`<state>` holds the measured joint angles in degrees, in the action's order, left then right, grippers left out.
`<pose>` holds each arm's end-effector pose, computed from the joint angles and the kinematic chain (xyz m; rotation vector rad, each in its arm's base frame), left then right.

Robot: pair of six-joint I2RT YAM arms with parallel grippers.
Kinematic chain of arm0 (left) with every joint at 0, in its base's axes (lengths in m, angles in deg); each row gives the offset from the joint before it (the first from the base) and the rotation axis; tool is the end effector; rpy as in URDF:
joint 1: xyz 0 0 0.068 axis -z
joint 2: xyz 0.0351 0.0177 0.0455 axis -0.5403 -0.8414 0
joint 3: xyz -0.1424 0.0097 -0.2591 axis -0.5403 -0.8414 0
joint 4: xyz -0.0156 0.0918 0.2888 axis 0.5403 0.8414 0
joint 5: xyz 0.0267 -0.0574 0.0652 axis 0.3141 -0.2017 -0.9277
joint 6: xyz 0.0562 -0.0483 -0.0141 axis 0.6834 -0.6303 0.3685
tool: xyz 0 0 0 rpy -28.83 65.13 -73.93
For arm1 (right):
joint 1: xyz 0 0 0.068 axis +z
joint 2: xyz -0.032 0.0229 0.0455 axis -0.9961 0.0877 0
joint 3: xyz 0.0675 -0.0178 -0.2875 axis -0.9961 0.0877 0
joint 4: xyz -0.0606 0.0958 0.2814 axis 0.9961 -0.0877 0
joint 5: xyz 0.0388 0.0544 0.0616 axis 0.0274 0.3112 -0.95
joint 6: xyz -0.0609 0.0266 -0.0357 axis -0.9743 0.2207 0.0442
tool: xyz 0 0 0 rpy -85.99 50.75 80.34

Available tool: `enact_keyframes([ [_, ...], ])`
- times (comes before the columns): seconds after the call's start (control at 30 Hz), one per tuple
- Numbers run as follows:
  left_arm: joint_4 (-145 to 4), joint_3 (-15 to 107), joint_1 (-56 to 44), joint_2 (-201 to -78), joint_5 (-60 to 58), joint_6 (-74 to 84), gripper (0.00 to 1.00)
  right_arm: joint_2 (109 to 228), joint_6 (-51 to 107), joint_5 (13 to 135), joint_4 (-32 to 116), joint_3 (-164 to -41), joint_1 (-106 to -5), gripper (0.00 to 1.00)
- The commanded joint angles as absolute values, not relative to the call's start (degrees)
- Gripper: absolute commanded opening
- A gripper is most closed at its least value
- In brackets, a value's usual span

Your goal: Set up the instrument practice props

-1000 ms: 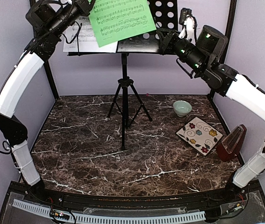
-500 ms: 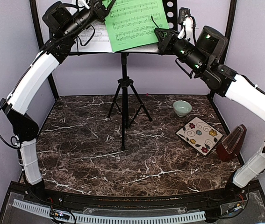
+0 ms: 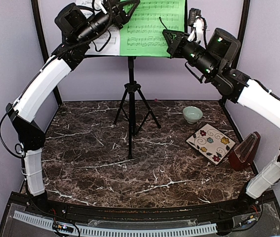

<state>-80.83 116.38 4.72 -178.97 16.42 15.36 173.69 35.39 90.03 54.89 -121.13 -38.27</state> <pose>0.3550 -0.3064 0.6482 0.6854 0.7005 -0.8118 0.2854 0.2897 0.5481 -0.2263 1.2390 0.8392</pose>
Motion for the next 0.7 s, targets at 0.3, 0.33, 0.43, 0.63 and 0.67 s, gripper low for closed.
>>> enact_keyframes([
  [0.3,-80.92,118.26,4.56,-176.76,11.85,17.06,0.68,173.5,35.74,89.0,58.94,-121.07,-38.51,0.0],
  [0.33,-80.85,118.26,4.56,-176.61,11.3,17.08,0.7,173.56,35.82,88.99,58.88,-121.11,-38.52,0.0],
  [0.43,-81.04,118.33,4.56,-176.3,9.46,17.35,0.75,173.6,35.94,89.23,58.76,-121.03,-38.49,0.0],
  [0.63,-80.97,118.41,4.56,-176.37,9.09,16.97,0.82,173.69,36.03,89.36,58.15,-121.15,-38.49,0.16],
  [0.67,-80.94,118.41,4.56,-176.38,9.24,16.89,0.82,173.69,36.06,89.27,58.11,-121.16,-38.48,0.22],
])
